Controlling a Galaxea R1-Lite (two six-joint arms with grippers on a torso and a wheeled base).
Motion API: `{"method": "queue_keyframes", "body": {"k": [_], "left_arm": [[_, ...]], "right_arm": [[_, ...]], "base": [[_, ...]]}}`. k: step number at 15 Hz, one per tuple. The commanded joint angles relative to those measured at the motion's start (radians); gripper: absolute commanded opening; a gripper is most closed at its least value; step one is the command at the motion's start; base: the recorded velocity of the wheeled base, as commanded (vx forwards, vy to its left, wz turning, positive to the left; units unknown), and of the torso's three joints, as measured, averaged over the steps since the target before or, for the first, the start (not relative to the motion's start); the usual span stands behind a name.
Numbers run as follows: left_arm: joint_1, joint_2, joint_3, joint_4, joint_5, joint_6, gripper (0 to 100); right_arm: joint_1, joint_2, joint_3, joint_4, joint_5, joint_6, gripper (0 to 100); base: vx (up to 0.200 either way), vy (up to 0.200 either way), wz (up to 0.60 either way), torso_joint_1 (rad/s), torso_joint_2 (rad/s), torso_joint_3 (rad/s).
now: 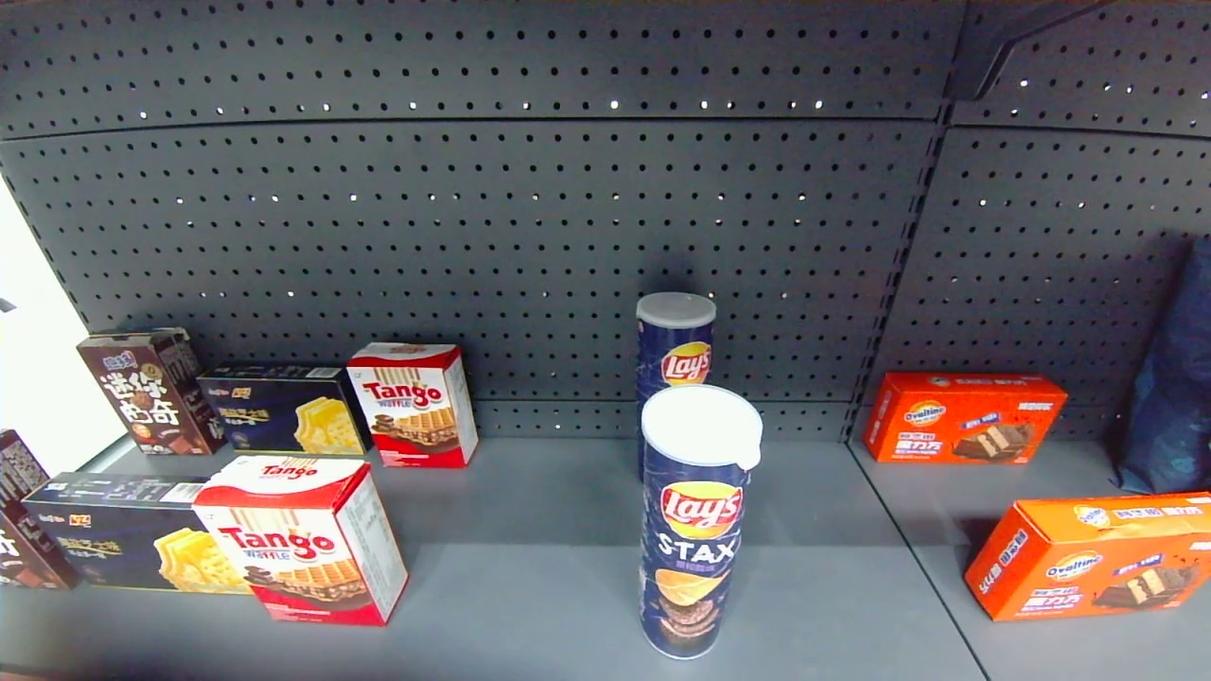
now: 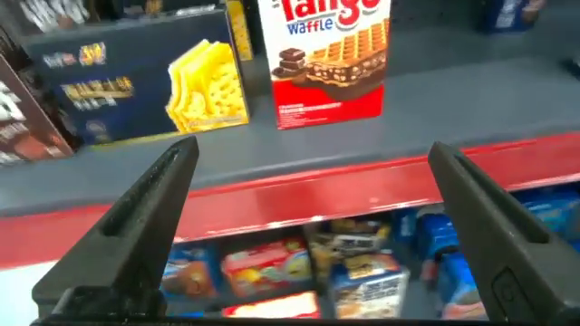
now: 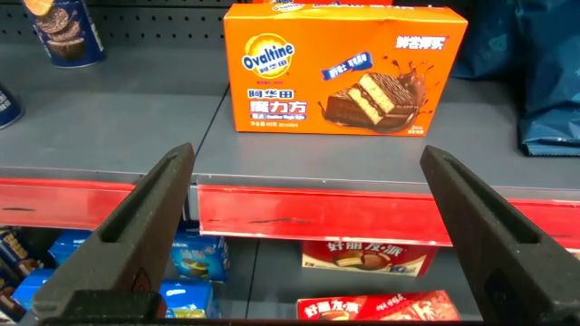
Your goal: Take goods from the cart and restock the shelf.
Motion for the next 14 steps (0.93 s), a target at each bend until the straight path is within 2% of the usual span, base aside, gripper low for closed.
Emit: {"method": "queue_keyframes", "body": {"k": [1,2,3,4,7,9,11,12,14], "left_arm": [[0.000,0.001,0.000,0.000,-0.001,-0.002,100],[0.000,0.001,0.000,0.000,0.002,-0.007,100],[0.000,0.001,0.002,-0.001,0.063,-0.004,100],[0.000,0.001,0.002,-0.001,0.094,-0.007,100],[0.000,0.001,0.000,0.000,0.094,-0.007,100],[0.009,0.006,0.002,-0.003,0.119,-0.012,100],[0.006,0.001,0.002,-0.003,0.106,-0.005,100],[0.004,0.001,0.000,-0.001,0.063,-0.007,100],[0.004,0.001,0.000,-0.001,0.040,-0.027,100]], "right_arm": [[0.000,0.001,0.000,0.001,0.000,0.000,100],[0.000,0.001,0.000,0.000,-0.001,0.003,100],[0.000,0.001,0.000,0.001,-0.023,0.004,100],[0.000,0.001,0.000,0.001,-0.030,0.004,100],[0.000,0.001,0.000,0.001,-0.027,0.000,100],[0.000,0.001,0.000,0.001,-0.027,0.001,100],[0.000,0.001,0.000,0.001,-0.027,0.001,100],[0.000,0.001,0.000,0.001,-0.027,0.001,100],[0.000,0.001,0.000,0.001,-0.027,0.001,100]], "base": [[0.000,0.000,0.00,0.000,0.00,0.000],[0.000,0.000,0.00,0.000,0.00,0.000],[0.000,0.000,0.00,0.000,0.00,0.000],[0.000,0.000,0.00,0.000,0.00,0.000],[0.000,0.000,0.00,0.000,0.00,0.000],[0.000,0.000,0.00,0.000,0.00,0.000],[0.000,0.000,0.00,0.000,0.00,0.000],[0.000,0.000,0.00,0.000,0.00,0.000],[0.000,0.000,0.00,0.000,0.00,0.000]]}}
